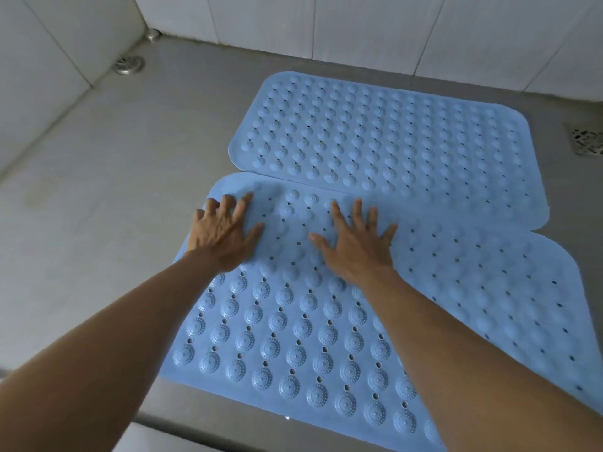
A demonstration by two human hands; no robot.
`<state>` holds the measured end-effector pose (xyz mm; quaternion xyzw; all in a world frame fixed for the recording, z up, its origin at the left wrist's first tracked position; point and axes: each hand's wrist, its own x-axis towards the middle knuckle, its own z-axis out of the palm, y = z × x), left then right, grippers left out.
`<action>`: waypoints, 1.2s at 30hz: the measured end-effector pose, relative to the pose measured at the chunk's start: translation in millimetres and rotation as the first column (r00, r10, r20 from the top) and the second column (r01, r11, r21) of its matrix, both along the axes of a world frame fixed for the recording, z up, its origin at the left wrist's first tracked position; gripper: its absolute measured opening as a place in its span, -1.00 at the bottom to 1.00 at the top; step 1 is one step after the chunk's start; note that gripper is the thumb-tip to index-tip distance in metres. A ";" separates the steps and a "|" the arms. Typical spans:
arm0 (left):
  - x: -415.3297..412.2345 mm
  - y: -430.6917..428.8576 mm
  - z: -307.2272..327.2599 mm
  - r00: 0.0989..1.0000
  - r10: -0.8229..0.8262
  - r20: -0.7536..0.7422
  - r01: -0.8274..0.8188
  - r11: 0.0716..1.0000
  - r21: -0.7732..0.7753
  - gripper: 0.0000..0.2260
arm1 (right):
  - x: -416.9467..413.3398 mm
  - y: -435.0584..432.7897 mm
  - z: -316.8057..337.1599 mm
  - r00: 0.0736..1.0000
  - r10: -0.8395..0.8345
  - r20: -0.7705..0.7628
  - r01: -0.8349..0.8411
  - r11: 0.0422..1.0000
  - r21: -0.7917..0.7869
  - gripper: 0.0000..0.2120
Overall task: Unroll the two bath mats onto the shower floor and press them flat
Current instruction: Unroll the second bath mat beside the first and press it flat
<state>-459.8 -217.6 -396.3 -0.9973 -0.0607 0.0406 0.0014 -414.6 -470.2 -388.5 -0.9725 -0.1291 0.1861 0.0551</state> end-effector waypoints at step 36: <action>40.9 1.1 -22.0 0.992 -0.036 -0.120 0.020 0.991 -0.133 -0.28 | 24.5 42.5 -21.6 0.997 0.024 0.074 -0.028 0.998 0.048 -0.34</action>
